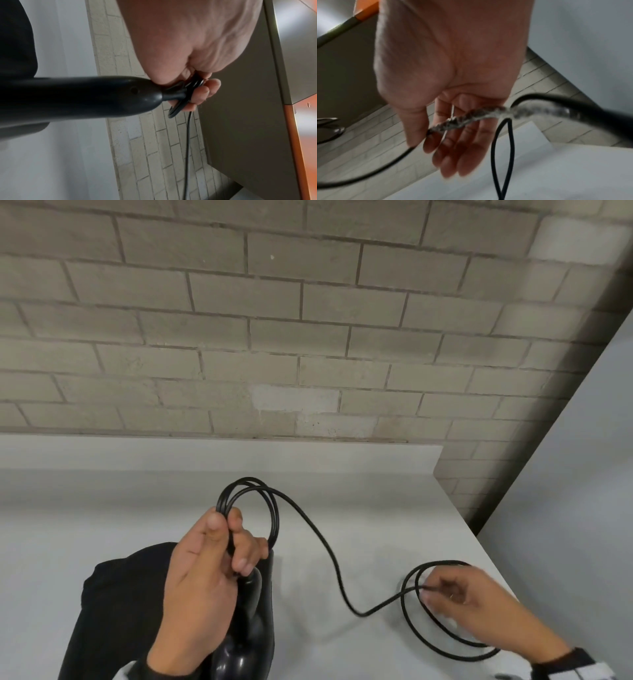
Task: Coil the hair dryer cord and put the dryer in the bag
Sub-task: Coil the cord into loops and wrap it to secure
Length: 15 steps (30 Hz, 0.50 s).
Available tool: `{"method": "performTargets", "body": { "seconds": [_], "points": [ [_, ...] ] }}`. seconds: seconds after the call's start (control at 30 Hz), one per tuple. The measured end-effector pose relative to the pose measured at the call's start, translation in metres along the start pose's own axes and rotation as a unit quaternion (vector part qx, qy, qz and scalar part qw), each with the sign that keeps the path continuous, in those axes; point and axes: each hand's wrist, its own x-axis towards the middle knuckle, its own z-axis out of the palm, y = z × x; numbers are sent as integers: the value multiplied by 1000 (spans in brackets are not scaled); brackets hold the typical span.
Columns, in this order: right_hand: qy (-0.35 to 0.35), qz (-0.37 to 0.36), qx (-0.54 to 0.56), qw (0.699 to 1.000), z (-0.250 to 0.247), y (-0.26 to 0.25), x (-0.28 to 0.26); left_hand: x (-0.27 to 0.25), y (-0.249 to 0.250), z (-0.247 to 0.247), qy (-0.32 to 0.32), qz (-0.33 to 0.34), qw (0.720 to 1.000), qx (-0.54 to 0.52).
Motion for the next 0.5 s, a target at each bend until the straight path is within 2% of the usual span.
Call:
{"method": "performTargets", "body": {
  "seconds": [0.13, 0.2, 0.33, 0.5],
  "points": [
    [-38, -25, -189, 981, 39, -4, 10, -1, -2, 3, -16, -14, 1000, 5],
    [-20, -28, -218, 975, 59, -19, 12, 0, -2, 6, -14, -16, 1000, 6],
    [50, -124, -217, 967, 97, -57, 18, -1, -4, 8, -17, -23, 1000, 11],
    [23, -110, -115, 987, 115, -72, 33, -1, -1, 7, -10, -35, 999, -3]
  ]
}}
